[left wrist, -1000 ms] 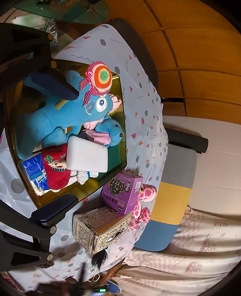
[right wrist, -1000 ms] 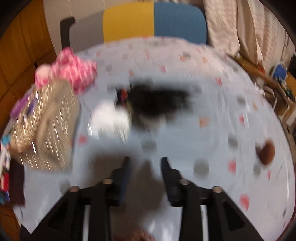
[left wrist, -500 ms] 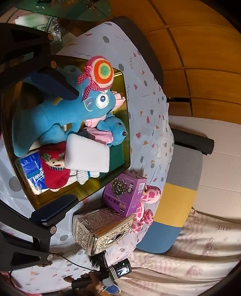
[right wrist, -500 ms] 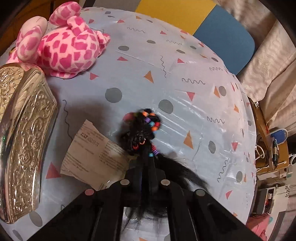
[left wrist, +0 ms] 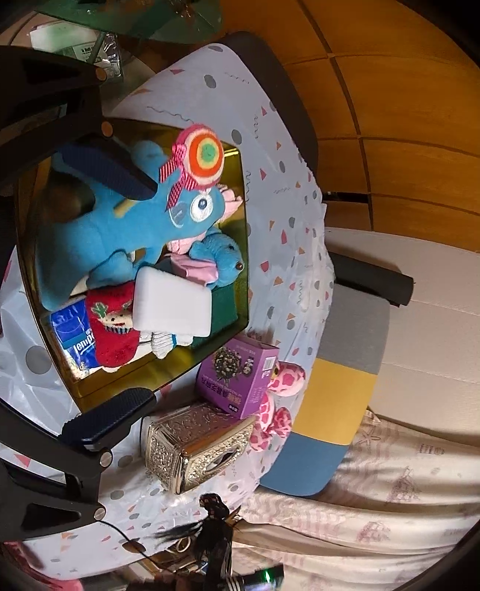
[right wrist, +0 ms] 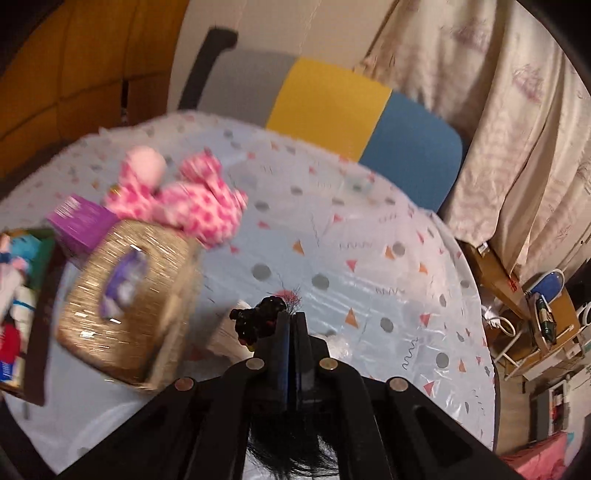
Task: Organize soft objects
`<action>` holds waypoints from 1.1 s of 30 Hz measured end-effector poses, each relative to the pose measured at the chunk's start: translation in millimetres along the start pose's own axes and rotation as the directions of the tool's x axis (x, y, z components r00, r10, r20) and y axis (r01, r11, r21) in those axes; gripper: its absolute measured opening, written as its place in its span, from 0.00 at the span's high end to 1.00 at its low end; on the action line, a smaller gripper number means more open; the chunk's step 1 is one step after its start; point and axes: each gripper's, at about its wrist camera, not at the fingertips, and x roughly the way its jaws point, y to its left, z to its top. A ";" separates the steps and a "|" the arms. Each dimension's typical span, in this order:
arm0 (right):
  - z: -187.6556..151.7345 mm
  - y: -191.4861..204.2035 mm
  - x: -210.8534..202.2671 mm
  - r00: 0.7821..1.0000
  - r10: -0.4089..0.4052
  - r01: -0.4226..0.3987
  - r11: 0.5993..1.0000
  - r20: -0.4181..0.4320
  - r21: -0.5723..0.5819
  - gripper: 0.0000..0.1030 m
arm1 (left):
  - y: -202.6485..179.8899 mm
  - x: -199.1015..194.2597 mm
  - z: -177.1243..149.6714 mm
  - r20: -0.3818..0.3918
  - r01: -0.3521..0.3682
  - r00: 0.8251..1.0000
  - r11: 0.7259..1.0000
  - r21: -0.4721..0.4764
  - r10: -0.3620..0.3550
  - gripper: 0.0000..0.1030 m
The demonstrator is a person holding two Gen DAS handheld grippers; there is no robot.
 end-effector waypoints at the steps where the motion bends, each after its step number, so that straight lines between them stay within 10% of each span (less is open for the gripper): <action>1: 1.6 3.5 -14.8 0.999 0.017 -0.017 1.000 0.030 0.014 1.00 | 2.3 -3.2 -0.1 0.007 -0.002 1.000 1.000 -0.002 0.002 0.01; 10: 4.1 58.6 -72.1 0.970 0.187 -0.195 0.980 0.155 0.039 1.00 | 20.5 -18.8 -5.9 0.020 -0.034 0.999 0.999 -0.025 0.034 0.01; 22: 8.7 210.4 -62.1 0.874 0.464 -0.465 0.885 0.143 -0.030 1.00 | 39.9 -30.4 -9.8 0.033 -0.073 0.997 0.996 -0.050 0.075 0.01; 33: -6.5 285.7 -21.9 0.880 0.474 -0.474 0.880 0.030 -0.030 1.00 | 58.3 -27.7 -14.9 0.019 -0.096 0.995 0.992 -0.087 0.097 0.01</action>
